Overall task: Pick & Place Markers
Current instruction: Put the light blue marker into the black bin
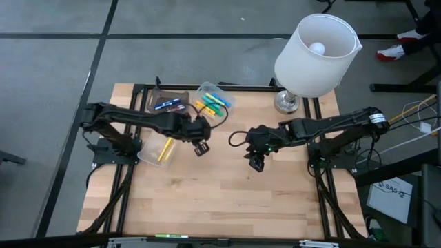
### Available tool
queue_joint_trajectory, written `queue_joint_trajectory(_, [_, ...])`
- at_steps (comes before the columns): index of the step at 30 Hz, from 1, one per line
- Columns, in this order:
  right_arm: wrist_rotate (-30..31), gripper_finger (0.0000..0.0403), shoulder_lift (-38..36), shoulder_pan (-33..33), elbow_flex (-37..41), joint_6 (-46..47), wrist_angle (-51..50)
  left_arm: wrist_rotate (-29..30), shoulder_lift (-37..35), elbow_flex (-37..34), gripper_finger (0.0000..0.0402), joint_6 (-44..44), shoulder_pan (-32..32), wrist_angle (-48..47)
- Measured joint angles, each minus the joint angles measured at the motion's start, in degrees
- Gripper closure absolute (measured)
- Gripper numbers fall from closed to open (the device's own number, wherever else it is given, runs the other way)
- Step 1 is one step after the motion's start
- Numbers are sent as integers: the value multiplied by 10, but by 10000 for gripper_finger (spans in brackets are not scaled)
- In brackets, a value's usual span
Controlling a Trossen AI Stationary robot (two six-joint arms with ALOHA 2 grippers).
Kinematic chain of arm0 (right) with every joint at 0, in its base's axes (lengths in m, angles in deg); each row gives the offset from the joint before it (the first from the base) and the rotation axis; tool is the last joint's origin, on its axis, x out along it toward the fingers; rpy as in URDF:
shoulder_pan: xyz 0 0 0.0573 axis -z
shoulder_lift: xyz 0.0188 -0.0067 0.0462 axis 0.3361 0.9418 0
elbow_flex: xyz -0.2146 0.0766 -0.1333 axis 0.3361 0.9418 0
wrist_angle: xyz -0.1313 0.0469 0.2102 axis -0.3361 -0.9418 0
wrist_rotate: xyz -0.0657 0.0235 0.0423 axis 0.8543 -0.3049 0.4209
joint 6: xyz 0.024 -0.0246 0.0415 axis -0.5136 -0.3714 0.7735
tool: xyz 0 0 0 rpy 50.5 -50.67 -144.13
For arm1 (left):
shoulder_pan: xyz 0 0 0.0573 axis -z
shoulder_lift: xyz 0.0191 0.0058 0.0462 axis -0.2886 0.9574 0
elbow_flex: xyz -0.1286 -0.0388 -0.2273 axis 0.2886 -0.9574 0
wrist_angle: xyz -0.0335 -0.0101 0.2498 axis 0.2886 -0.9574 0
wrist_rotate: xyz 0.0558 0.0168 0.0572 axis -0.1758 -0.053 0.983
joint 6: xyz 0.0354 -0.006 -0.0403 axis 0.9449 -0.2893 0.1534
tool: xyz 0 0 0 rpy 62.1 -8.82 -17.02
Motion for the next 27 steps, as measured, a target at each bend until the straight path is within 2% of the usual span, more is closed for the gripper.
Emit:
queue_joint_trajectory(13, [1, 247, 0, 0, 0, -178, 141, 49, -102, 0, 381, 0, 0, -2])
queue_joint_trajectory(16, [1, 247, 0, 0, 0, -215, 168, 52, -116, 0, 381, 25, 0, -4])
queue_joint_trajectory(23, [15, 247, 0, 13, 0, -244, 184, 80, -153, 1, 381, 64, -5, -33])
queue_joint_trajectory(27, [6, 247, 0, 25, 0, -232, 184, 97, -172, 1, 381, 78, -23, -90])
